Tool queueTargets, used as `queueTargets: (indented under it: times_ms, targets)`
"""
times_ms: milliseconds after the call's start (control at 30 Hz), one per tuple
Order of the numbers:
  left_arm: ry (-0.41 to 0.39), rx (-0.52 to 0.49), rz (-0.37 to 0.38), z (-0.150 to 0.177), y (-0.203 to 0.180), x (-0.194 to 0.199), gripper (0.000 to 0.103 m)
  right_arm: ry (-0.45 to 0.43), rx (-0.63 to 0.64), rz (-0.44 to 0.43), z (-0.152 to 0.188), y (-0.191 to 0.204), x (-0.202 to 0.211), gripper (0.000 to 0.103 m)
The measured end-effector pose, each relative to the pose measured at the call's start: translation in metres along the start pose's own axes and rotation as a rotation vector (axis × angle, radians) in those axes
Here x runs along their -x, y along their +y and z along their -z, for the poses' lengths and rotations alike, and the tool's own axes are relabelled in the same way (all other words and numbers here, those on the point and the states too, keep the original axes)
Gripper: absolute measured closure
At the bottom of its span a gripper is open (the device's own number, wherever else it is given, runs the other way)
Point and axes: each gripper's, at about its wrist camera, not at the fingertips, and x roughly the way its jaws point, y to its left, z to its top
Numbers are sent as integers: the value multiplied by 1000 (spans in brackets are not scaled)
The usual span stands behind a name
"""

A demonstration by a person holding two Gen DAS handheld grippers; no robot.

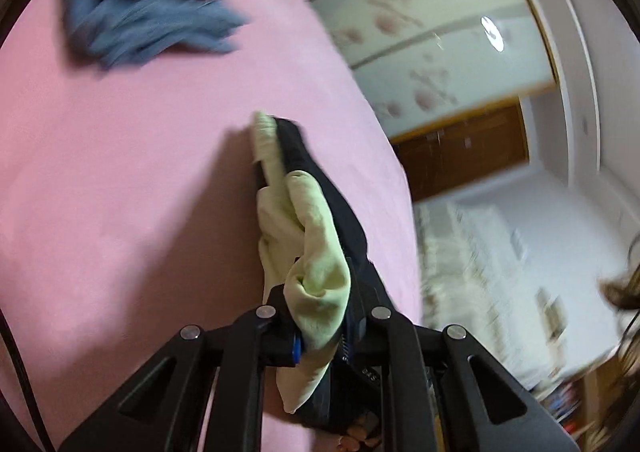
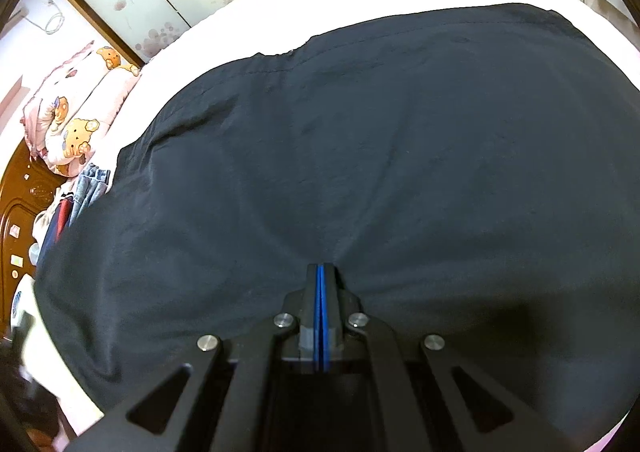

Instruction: Fold large clothes

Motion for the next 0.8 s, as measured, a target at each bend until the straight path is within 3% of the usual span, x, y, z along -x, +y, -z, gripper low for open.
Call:
queueTargets:
  times_ms: [67, 233, 433, 567, 800]
  targets:
    - [3, -83, -3, 3, -32, -2, 91, -1, 19, -2, 1, 1, 0, 103]
    - [12, -188, 80, 22, -100, -12, 91, 56, -29, -83, -7, -12, -1, 103]
    - [58, -365, 81, 76, -185, -42, 91, 158, -4, -201, -19, -31, -7, 103]
    - [123, -427, 100, 116, -227, -68, 91, 230, -48, -321, -28, -52, -15, 103]
    - [280, -684, -20, 198, -286, -119, 91, 320, -95, -494, -35, -81, -26, 103]
